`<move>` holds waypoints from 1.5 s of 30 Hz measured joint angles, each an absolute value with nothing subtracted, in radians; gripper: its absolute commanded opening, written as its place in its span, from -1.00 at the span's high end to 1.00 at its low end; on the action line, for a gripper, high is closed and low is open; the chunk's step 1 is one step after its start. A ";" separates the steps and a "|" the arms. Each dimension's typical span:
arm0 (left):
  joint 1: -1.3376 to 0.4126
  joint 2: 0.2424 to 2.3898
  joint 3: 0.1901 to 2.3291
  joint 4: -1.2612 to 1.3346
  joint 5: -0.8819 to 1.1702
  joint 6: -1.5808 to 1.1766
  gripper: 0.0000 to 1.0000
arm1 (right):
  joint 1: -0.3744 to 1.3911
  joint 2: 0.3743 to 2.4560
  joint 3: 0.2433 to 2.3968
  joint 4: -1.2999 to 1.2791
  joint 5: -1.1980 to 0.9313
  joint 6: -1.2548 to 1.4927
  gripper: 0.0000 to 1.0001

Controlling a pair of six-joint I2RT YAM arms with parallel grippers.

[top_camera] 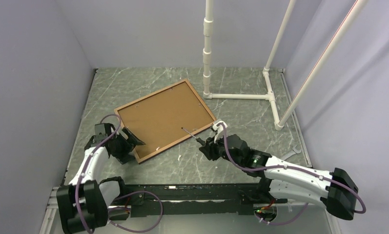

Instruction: Take the photo out of the frame

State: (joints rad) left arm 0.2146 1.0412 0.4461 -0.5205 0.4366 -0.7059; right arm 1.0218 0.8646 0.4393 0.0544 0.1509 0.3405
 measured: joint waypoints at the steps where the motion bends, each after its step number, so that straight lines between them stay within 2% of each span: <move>1: 0.211 1.021 0.448 -0.543 0.426 -0.710 -0.84 | 1.022 0.889 0.447 0.055 0.140 0.339 1.00; 5: 0.210 0.996 0.547 -0.662 0.371 -0.691 -0.85 | 1.032 0.989 0.489 0.063 0.104 0.340 1.00; 11: 0.303 1.118 0.778 -0.693 0.350 -0.612 -0.80 | 1.070 1.172 0.598 0.102 0.083 0.352 1.00; 18: 0.408 1.370 0.953 -0.691 0.309 -0.541 -0.74 | 1.142 1.409 0.807 0.109 0.077 0.398 1.00; 21: 0.410 1.505 1.034 -0.663 0.294 -0.519 -0.64 | 1.169 1.518 0.923 0.104 0.083 0.414 1.00; 27: 0.410 1.705 1.105 -0.633 0.309 -0.498 -0.61 | 1.214 1.723 1.136 0.059 0.119 0.431 1.00; 34: 0.408 1.827 1.227 -0.655 0.316 -0.476 -0.41 | 1.229 1.944 1.376 -0.050 0.187 0.439 1.00; 45: 0.374 1.893 1.255 -0.656 0.291 -0.441 -0.21 | 1.229 2.079 1.503 -0.127 0.254 0.411 1.00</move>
